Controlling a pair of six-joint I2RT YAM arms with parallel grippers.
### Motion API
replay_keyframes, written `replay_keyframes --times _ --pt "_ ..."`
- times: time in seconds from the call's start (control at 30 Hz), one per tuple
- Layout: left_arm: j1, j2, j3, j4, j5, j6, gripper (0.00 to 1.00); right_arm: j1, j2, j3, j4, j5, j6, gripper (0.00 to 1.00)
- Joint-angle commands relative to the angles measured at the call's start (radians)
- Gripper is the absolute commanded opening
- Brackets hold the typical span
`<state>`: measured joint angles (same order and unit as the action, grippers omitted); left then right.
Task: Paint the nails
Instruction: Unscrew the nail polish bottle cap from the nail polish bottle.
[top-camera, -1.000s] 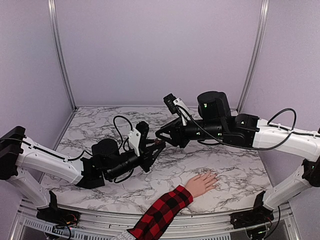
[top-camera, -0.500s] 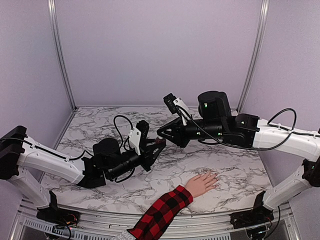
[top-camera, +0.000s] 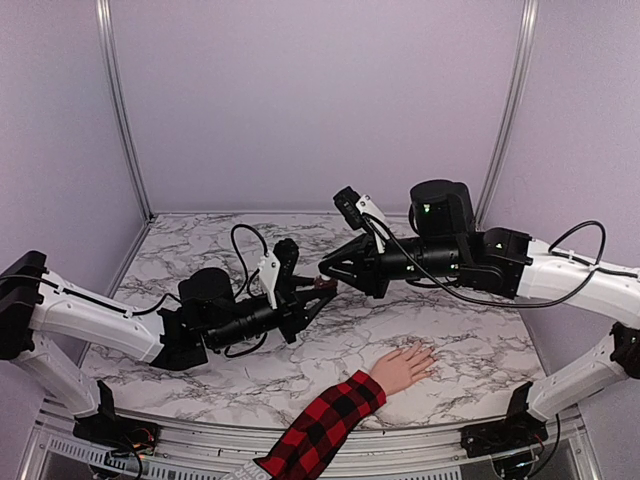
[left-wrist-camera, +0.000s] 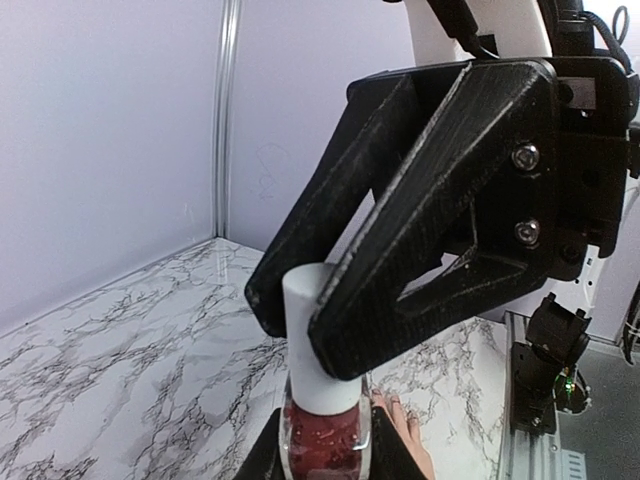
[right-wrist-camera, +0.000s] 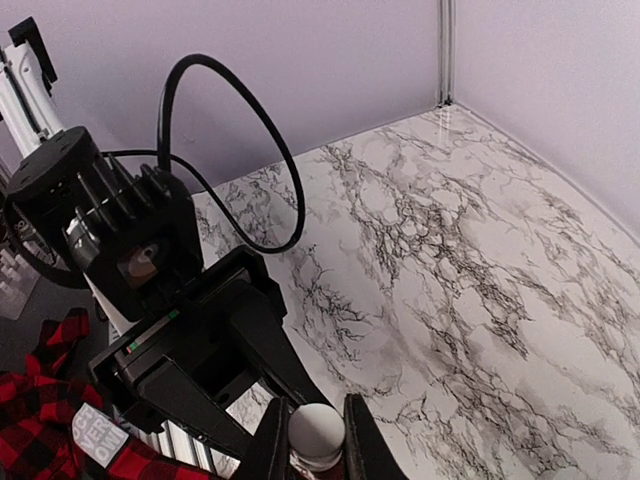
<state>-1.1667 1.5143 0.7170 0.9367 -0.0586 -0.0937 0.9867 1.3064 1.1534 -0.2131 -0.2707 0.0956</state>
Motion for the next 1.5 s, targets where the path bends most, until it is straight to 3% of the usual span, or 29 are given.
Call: replay_keyframes --times 0.0,0.27,0.63,0.7,0.83,0.93,1.03,1.33,1.47 --pt "-0.029 -0.034 0.028 0.044 0.343 0.049 0.00 0.003 -0.007 0.008 0.061 -0.136 -0.047 0.05" --pt "-0.027 -0.067 0.047 0.043 0.587 0.024 0.00 0.002 -0.030 0.002 0.065 -0.352 -0.131 0.03" --pt "-0.027 -0.070 0.050 0.042 0.668 -0.005 0.00 0.003 -0.029 -0.001 0.059 -0.522 -0.194 0.00" --pt "-0.025 -0.085 0.036 0.038 0.631 0.006 0.00 0.001 -0.030 0.001 0.051 -0.496 -0.195 0.05" --pt "-0.016 -0.105 0.012 0.029 0.486 0.013 0.00 0.001 -0.032 0.010 0.037 -0.390 -0.171 0.23" --pt "-0.016 -0.105 -0.003 0.024 0.346 0.020 0.00 -0.002 -0.036 0.012 0.048 -0.321 -0.133 0.43" --pt "-0.016 -0.099 -0.011 0.022 0.234 0.023 0.00 -0.005 -0.041 0.011 0.068 -0.266 -0.073 0.53" --pt "-0.016 -0.064 0.015 -0.040 -0.040 0.019 0.00 -0.005 -0.044 0.018 0.048 0.027 0.042 0.51" --pt "-0.016 -0.049 0.046 -0.101 -0.099 0.026 0.00 -0.005 -0.026 0.030 0.021 0.086 0.063 0.49"
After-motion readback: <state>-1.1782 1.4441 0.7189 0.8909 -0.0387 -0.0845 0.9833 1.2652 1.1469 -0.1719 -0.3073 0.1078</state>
